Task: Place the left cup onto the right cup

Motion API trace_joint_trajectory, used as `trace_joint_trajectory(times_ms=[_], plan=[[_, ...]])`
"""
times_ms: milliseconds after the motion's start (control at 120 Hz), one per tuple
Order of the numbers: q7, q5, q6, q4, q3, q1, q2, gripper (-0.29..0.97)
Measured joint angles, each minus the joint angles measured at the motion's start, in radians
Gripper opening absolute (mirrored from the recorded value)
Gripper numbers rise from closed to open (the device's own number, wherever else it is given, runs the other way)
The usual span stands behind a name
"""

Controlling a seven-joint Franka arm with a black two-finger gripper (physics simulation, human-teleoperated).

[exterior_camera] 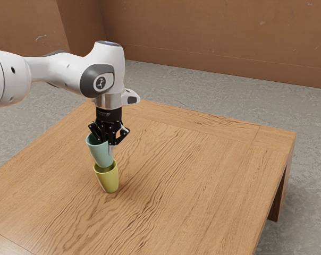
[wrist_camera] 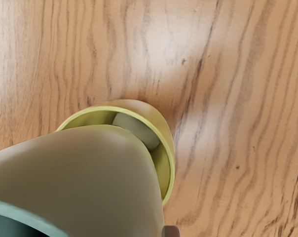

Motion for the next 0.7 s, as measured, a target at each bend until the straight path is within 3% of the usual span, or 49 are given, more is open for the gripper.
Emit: trace_joint_trajectory(times_ms=[700], plan=[[-0.008, 0.000, 0.026, -0.009, 0.000, 0.007, 0.017, -0.10]])
